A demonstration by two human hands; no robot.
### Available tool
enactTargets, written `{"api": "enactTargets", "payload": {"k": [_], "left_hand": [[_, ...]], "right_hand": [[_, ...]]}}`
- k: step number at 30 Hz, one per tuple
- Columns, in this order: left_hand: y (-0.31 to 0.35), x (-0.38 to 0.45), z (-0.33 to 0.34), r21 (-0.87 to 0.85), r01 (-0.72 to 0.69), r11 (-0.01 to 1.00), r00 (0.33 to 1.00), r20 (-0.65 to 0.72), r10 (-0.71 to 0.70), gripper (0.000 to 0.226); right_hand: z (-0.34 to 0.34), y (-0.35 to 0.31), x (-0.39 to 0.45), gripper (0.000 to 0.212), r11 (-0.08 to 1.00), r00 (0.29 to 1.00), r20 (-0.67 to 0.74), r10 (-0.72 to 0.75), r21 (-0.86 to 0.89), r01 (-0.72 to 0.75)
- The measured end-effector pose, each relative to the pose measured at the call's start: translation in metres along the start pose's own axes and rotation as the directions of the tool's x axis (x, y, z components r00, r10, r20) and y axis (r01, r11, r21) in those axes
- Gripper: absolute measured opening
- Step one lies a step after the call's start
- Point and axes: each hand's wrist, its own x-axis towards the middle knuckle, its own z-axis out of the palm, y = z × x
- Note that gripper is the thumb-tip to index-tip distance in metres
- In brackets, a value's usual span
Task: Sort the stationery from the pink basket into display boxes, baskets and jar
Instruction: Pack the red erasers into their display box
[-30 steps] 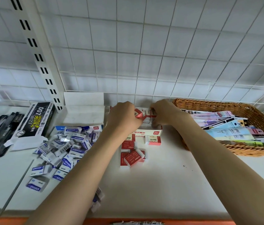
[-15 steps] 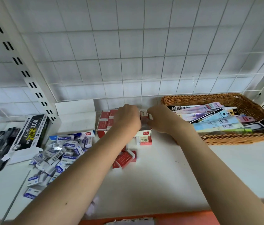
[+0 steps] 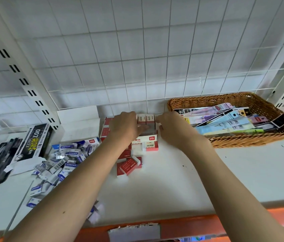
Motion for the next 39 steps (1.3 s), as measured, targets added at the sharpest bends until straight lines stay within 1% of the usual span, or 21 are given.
{"api": "enactTargets", "payload": {"k": [2,3,6,7,9,10,12,13,15,17,18,20,22,24,26,28,29,31,33,36,39], "left_hand": [[-0.003,0.0,0.004,-0.012,0.003,1.0,1.0,-0.014,-0.003,0.035],[-0.004,-0.001,0.006,-0.009,0.003,1.0,1.0,-0.012,-0.003,0.035],[-0.007,-0.001,0.01,-0.002,-0.018,1.0,1.0,0.002,0.018,0.043],[-0.008,-0.002,0.01,-0.007,-0.022,1.0,1.0,0.01,0.022,0.049],[-0.012,-0.003,0.006,-0.034,-0.019,0.999,0.999,0.049,0.021,0.061],[-0.016,-0.002,0.004,-0.065,-0.019,0.998,0.997,0.077,0.024,0.061],[-0.026,-0.001,-0.004,-0.142,-0.038,0.989,0.99,0.127,0.056,0.047],[-0.031,0.0,-0.007,-0.179,-0.06,0.982,0.987,0.135,0.085,0.039],[-0.039,0.001,-0.014,-0.244,-0.147,0.959,0.981,0.089,0.173,0.022],[-0.039,0.002,-0.016,-0.274,-0.269,0.923,0.957,0.028,0.288,0.018],[-0.038,0.004,-0.016,-0.272,-0.325,0.906,0.937,0.035,0.347,0.021],[-0.033,0.007,-0.011,-0.239,-0.405,0.882,0.891,0.112,0.439,0.023],[-0.03,0.011,-0.004,-0.185,-0.441,0.878,0.858,0.202,0.473,0.022],[-0.03,0.015,0.0,-0.155,-0.416,0.896,0.857,0.264,0.443,0.026],[-0.029,0.017,-0.002,-0.178,-0.37,0.912,0.866,0.29,0.408,0.028],[-0.026,0.018,-0.004,-0.2,-0.368,0.908,0.857,0.306,0.415,0.021],[-0.024,0.019,-0.006,-0.196,-0.384,0.902,0.841,0.33,0.43,0.018],[-0.019,0.019,-0.01,-0.144,-0.442,0.885,0.79,0.404,0.46,0.023],[-0.016,0.022,-0.017,-0.033,-0.492,0.87,0.761,0.469,0.448,0.026],[-0.013,0.023,-0.027,0.102,-0.516,0.85,0.758,0.518,0.397,0.02],[-0.016,0.022,-0.027,0.119,-0.505,0.855,0.762,0.525,0.378,0.029]], "right_hand": [[0.007,-0.003,-0.008,0.022,1.0,1.0,0.01,0.009,0.008,-0.009],[0.009,-0.005,-0.012,0.02,1.0,1.0,0.013,0.005,0.007,-0.005],[0.011,-0.01,-0.024,0.022,1.0,1.0,-0.023,-0.018,0.006,0.018],[0.01,-0.013,-0.027,0.024,1.0,0.999,-0.032,-0.018,0.013,0.018],[0.012,-0.017,-0.033,0.03,0.999,0.999,-0.022,-0.027,0.026,0.028],[0.015,-0.018,-0.035,0.033,0.999,0.999,-0.007,-0.034,0.04,0.034],[0.018,-0.021,-0.038,0.036,0.997,0.999,0.022,-0.027,0.069,0.025],[0.02,-0.022,-0.039,0.037,0.997,1.0,0.019,-0.016,0.079,0.015],[0.021,-0.02,-0.04,0.038,0.996,1.0,0.003,-0.001,0.095,0.001],[0.024,-0.017,-0.04,0.041,0.994,1.0,-0.018,-0.006,0.109,0.008],[0.026,-0.016,-0.039,0.043,0.993,0.999,-0.032,-0.01,0.119,0.014],[0.03,-0.013,-0.039,0.047,0.989,0.998,-0.06,-0.013,0.145,0.022],[0.033,-0.013,-0.041,0.051,0.985,0.997,-0.082,-0.016,0.168,0.029],[0.034,-0.012,-0.043,0.053,0.984,0.995,-0.094,-0.016,0.176,0.033],[0.035,-0.013,-0.045,0.053,0.982,0.994,-0.106,-0.017,0.186,0.037],[0.036,-0.013,-0.045,0.052,0.978,0.994,-0.112,-0.01,0.208,0.033],[0.037,-0.013,-0.045,0.052,0.976,0.993,-0.115,-0.007,0.217,0.032],[0.038,-0.012,-0.045,0.051,0.974,0.993,-0.121,-0.002,0.224,0.03],[0.038,-0.012,-0.046,0.051,0.972,0.991,-0.13,0.001,0.231,0.03],[0.039,-0.011,-0.048,0.052,0.971,0.99,-0.139,0.002,0.237,0.031],[0.042,-0.01,-0.048,0.051,0.97,0.988,-0.156,-0.003,0.241,0.041]]}}
